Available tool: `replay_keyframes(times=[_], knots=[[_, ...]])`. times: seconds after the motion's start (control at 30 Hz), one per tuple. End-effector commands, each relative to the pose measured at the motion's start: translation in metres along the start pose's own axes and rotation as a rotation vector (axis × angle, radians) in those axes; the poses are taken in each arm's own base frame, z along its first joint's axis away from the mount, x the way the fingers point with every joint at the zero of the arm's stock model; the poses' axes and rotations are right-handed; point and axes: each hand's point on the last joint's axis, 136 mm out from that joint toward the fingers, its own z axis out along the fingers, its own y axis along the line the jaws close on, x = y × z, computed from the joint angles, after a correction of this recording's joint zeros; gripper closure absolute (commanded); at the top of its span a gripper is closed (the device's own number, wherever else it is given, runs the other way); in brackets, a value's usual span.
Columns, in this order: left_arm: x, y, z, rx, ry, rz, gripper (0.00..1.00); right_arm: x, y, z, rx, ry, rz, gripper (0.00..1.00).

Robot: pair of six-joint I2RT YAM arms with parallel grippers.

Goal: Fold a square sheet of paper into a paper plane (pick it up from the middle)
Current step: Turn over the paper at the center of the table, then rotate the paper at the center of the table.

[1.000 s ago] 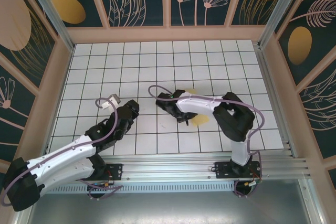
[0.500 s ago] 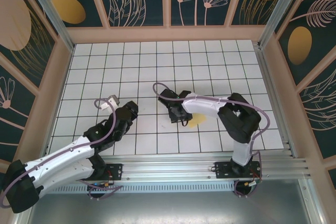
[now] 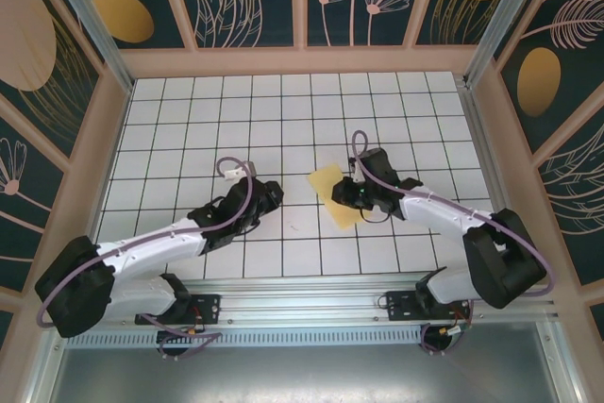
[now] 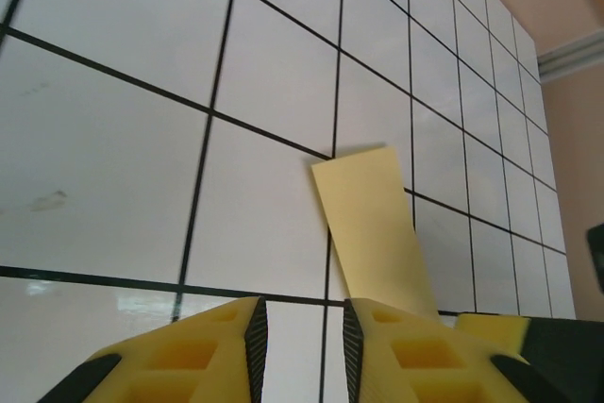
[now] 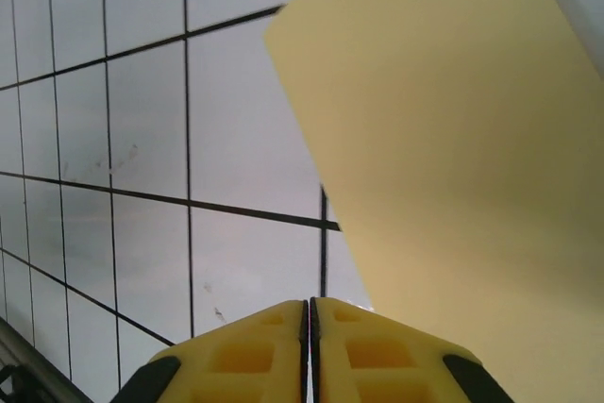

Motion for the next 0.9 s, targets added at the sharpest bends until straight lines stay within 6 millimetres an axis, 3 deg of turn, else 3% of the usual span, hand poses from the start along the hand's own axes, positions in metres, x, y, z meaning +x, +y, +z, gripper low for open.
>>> replay_keyframes(times=[0.0,0.27,0.33,0.43,0.57,0.67,0.87], knots=[[0.012,-0.030,0.013,0.108,0.089,0.020,0.71,0.009,0.010,0.005,-0.180,0.063,0.013,0.90],[0.041,-0.039,0.039,0.150,0.216,0.002,0.70,0.044,-0.048,0.034,-0.094,0.141,0.142,0.90],[0.043,-0.040,0.041,0.153,0.227,0.002,0.70,0.051,-0.054,0.036,-0.082,0.160,0.156,0.91],[0.044,-0.038,0.042,0.141,0.232,0.009,0.69,0.051,-0.052,0.031,-0.084,0.149,0.161,0.91],[0.043,-0.037,0.040,0.139,0.227,0.011,0.69,0.039,-0.033,0.012,-0.115,0.090,0.129,0.89],[0.043,-0.037,0.039,0.141,0.227,0.010,0.68,0.038,-0.034,0.004,-0.101,0.060,0.130,0.88],[0.046,-0.037,0.038,0.148,0.242,0.016,0.67,0.064,-0.048,0.013,-0.083,0.100,0.194,0.88]])
